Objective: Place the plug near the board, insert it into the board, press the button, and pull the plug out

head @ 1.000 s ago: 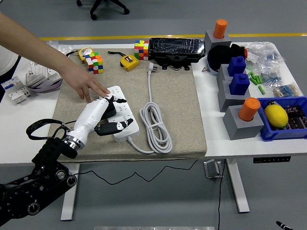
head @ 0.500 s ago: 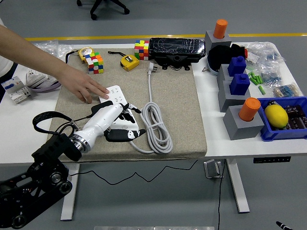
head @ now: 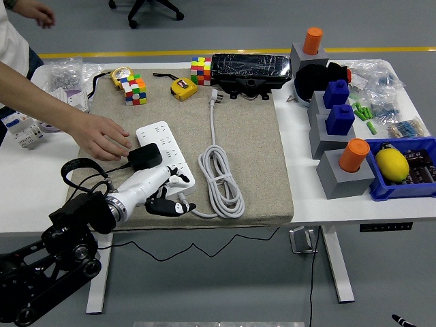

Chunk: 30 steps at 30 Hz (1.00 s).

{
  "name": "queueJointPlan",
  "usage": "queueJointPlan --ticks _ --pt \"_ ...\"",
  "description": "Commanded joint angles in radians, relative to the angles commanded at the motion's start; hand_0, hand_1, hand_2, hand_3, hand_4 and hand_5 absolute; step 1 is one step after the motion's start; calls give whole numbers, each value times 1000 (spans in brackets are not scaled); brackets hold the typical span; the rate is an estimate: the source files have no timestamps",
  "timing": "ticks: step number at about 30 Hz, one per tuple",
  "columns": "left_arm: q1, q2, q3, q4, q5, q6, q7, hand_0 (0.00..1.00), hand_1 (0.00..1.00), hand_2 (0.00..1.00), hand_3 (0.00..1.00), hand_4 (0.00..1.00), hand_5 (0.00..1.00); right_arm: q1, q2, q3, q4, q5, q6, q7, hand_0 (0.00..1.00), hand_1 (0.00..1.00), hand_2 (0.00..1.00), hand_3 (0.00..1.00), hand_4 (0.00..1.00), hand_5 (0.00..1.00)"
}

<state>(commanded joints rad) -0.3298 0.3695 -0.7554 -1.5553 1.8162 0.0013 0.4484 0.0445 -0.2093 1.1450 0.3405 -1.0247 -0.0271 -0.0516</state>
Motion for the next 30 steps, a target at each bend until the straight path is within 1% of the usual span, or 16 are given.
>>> queueJointPlan --ticks 4,10,11,16,25,30 --pt "0 -1 -4 10 4 2 11 83 80 134 823 849 477 0 0 -1 0 0 0 0 651 646 645 567 990 558" --pt "2 -2 -7 25 9 -8 28 78 79 134 825 850 476 1 0 0 1 0 0 1 650 647 645 567 989 557" --pt "2 -1 -7 25 10 -11 30 78 78 133 817 866 488 1 0 0 1 0 0 1 649 647 645 566 989 557" --pt "2 5 -3 23 5 -19 32 78 78 133 817 866 488 2 1 2 1 0 0 0 649 647 645 566 989 557" --pt "-2 4 6 44 3 -33 47 76 78 133 802 887 509 4 -1 -3 3 1 0 0 650 647 645 566 990 556" --pt "0 3 7 40 -3 -35 47 77 78 133 800 887 511 1 -2 -5 5 0 0 0 652 646 645 567 990 557"
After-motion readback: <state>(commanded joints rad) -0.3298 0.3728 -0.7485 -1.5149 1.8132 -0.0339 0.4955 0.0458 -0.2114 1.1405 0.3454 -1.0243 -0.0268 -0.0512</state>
